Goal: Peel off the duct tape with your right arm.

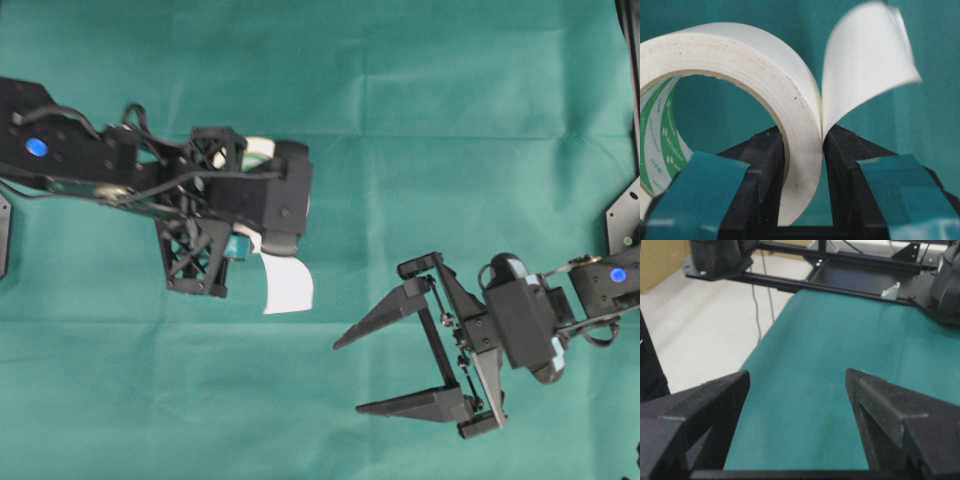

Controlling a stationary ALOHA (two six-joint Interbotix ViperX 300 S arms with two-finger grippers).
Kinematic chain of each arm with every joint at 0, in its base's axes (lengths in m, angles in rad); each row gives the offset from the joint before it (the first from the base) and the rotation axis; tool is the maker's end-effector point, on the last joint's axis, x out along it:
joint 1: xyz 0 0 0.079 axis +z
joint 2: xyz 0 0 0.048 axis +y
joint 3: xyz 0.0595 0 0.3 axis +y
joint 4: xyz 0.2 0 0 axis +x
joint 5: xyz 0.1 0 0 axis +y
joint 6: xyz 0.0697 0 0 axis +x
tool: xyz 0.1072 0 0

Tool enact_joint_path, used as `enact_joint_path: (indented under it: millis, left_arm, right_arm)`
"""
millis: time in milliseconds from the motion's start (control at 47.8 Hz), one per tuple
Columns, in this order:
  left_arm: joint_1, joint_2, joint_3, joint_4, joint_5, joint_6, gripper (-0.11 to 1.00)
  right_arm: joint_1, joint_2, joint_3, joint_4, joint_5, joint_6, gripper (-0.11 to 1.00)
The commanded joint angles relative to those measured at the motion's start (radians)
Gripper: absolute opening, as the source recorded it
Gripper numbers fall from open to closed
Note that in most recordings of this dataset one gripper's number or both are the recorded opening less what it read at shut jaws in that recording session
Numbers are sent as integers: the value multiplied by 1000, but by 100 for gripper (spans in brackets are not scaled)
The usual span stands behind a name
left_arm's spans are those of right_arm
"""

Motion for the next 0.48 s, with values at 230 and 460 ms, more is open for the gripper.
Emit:
enact_joint_path:
  millis: [230,460]
  left_arm:
    - [-15,54,-5,3,-80,0,21]
    - [-15,94,9,3,-144,2,21]
  right_arm:
    - [-9,-26,-2,0,-8,-2,44]
    - [-9,-26,-2,0,-8,-3,44]
